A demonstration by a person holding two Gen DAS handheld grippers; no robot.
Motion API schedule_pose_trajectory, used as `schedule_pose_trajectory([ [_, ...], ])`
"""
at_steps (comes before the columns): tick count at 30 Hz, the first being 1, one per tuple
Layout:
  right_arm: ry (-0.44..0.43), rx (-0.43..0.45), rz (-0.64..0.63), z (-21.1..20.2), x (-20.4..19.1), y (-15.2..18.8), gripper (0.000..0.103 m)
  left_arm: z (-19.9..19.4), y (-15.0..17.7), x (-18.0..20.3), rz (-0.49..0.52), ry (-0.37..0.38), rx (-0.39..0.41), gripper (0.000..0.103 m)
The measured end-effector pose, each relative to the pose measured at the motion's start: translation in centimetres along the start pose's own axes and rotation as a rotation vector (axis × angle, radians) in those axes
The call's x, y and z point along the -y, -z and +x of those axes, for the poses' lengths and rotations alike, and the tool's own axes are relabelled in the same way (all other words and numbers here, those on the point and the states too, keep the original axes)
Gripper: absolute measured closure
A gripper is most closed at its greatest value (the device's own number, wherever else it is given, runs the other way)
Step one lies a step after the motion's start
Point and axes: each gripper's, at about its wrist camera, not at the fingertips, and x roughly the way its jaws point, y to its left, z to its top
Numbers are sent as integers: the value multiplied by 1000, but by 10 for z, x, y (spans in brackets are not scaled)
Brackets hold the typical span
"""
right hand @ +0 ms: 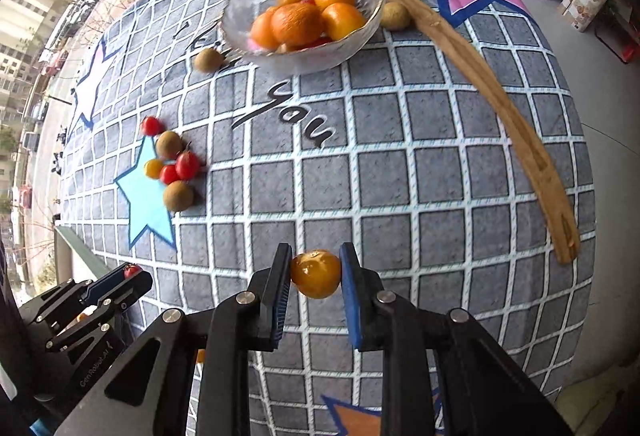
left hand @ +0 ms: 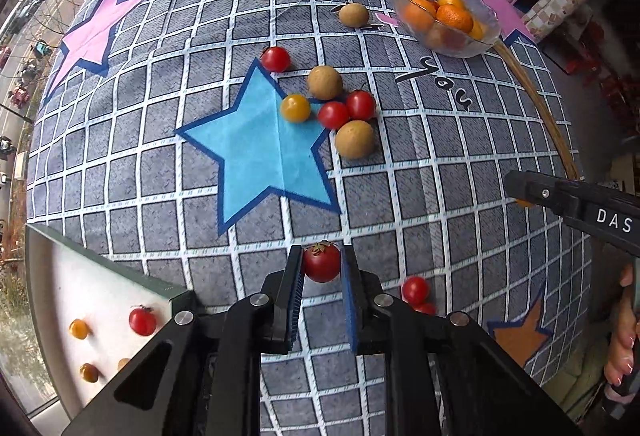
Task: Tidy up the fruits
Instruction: 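Carry both tomatoes into the white tray and open both tools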
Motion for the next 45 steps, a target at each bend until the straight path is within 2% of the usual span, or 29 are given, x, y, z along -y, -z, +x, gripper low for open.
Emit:
schedule_pose_trajectory([
  [6, -6, -33, -97, -6, -58, 37, 77, -26, 41, -35, -8, -6, 6, 84],
  [7, -9, -37, -112, -14, -59, 59, 77, -27, 53, -48, -14, -10, 6, 84],
  [8, -13, -40, -125, -14, -70, 64, 77, -32, 62, -60, -24, -14, 6, 84],
  [12, -26, -57, -178, -10, -109, 83, 77, -44, 96, -117, -95, -22, 1, 84],
  [16, -44, -76, -236, -19, -136, 110, 77, -51, 129, -153, -169, -48, -1, 84],
  [26, -82, -157, -373, 6, -220, 140, 77, -53, 196, -234, -368, -87, -23, 84],
  [31, -72, -185, -420, 26, -253, 137, 77, -48, 201, -263, -441, -105, 2, 84],
  [36, -42, -189, -467, 45, -282, 123, 77, -36, 182, -277, -469, -125, 24, 84],
  [45, 27, -220, -518, 75, -306, 111, 77, -11, 175, -292, -487, -146, -28, 84],
])
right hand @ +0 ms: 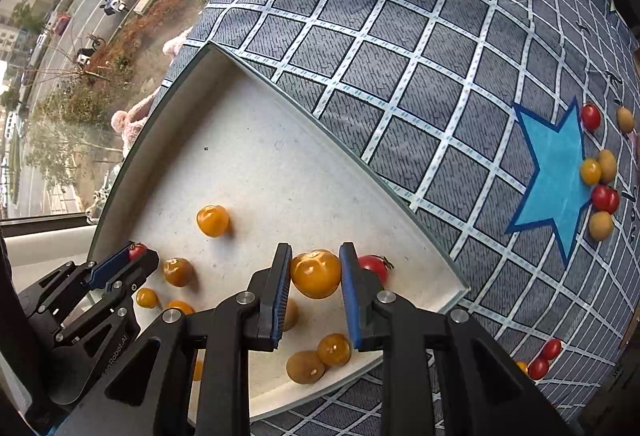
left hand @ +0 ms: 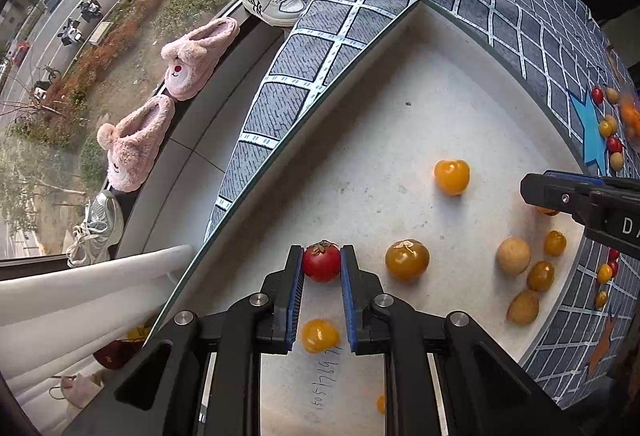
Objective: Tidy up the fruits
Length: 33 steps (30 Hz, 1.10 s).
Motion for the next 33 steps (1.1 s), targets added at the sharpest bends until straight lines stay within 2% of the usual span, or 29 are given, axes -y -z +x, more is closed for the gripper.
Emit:
schedule_pose_trajectory([
  [7, 37, -15, -45, 11, -12, 2, 74, -2, 1, 5, 25, -4, 4, 84],
  [9, 22, -23, -52, 11, -15, 3, 64, -4, 2, 6, 25, -9, 3, 83],
  [10, 17, -33, -48, 13, -18, 0, 61, -4, 2, 7, 27, -16, -1, 77],
  [11, 13, -38, -42, 12, -18, 2, 56, -4, 2, 8, 29, -22, -5, 52],
  [13, 7, -36, -36, 9, -19, 5, 49, -9, 5, 8, 28, -64, 23, 26],
  [15, -1, -30, -35, 1, -16, 12, 39, -14, 8, 9, 40, -72, 35, 26],
  [18, -8, -27, -32, -15, -13, 22, 28, -17, 14, 13, 60, -46, 3, 26],
  [21, -17, -31, -23, -26, -7, 36, 22, -21, 21, 18, 90, -40, -8, 25],
  [23, -13, -39, -11, -29, -4, 43, 20, -24, 24, 19, 95, -39, -23, 0],
  [25, -2, -36, -5, -33, -1, 52, 15, -29, 28, 20, 101, -41, -26, 0],
  [27, 12, -28, -7, -37, 1, 61, 1, -31, 31, 22, 112, -40, -42, 0],
  [33, 65, -35, 0, -45, 3, 78, 1, -44, 36, 31, 173, -63, -21, 0],
])
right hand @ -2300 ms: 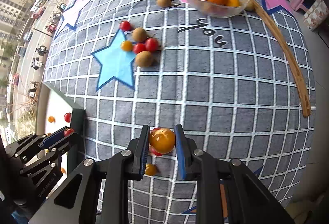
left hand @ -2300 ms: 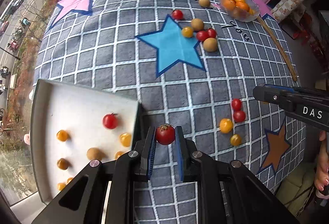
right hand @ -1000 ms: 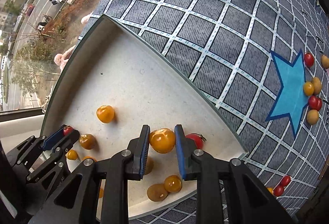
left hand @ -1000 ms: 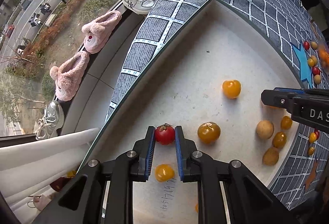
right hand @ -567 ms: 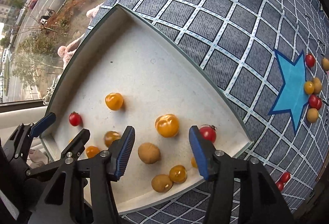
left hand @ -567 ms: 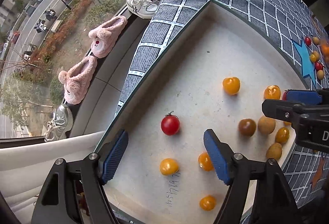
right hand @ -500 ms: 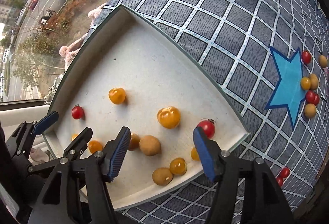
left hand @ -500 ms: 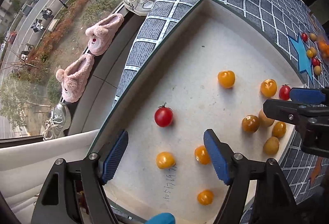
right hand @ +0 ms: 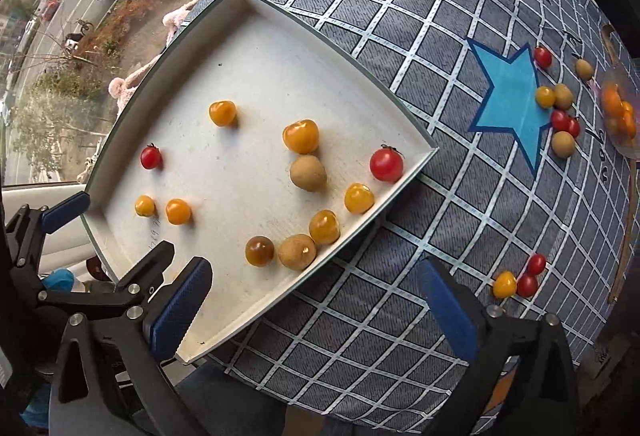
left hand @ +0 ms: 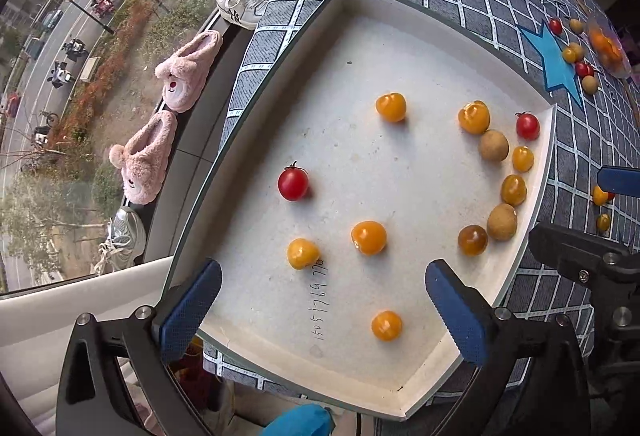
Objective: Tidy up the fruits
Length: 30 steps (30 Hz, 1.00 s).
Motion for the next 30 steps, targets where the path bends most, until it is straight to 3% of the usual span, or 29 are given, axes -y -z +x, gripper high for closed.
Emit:
schedule_pose_trajectory([
  [10, -1, 8, 31, -13, 19, 16, 1, -15, 0, 10, 70, -1, 4, 0],
  [30, 4, 8, 75, -9, 11, 15, 1, -21, 2, 29, 144, 3, 3, 0],
])
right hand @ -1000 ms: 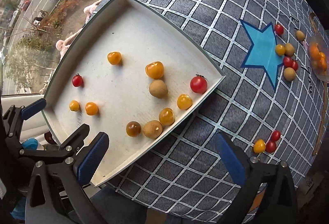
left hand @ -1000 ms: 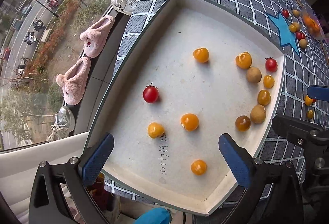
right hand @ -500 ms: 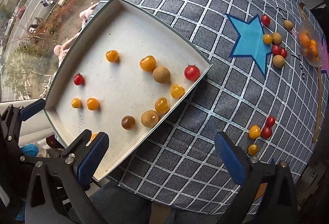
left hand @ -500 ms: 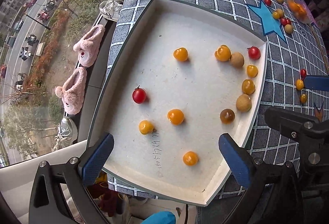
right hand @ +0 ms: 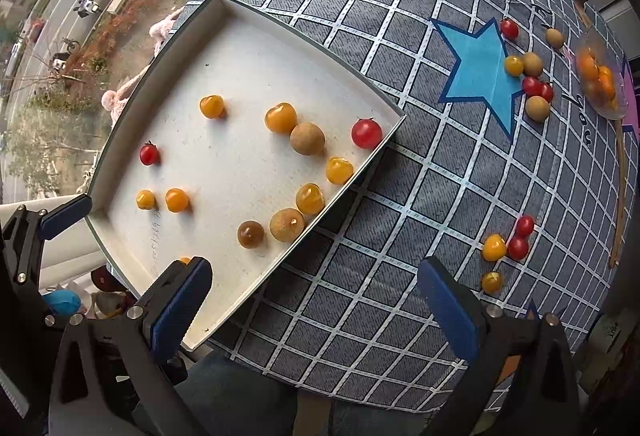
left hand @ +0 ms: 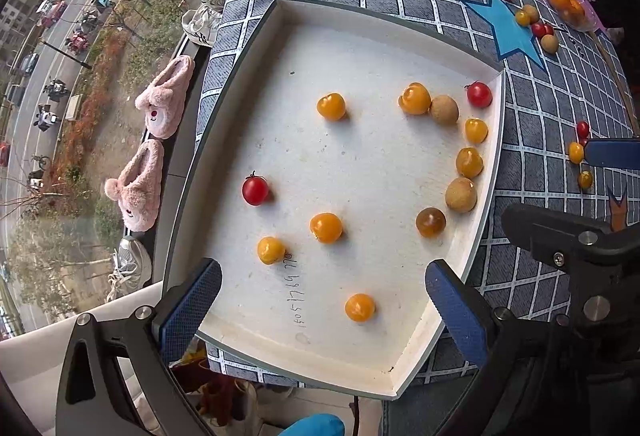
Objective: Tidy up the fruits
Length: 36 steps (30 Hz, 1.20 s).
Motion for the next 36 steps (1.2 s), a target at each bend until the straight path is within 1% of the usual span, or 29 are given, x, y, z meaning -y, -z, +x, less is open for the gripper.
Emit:
schedule_pose_trajectory([
  [25, 12, -9, 22, 1, 4, 1, 1, 1, -3, 3, 19, 1, 0, 0],
  [36, 16, -15, 12, 2, 3, 1, 1, 0, -6, 1, 5, -3, 6, 0],
])
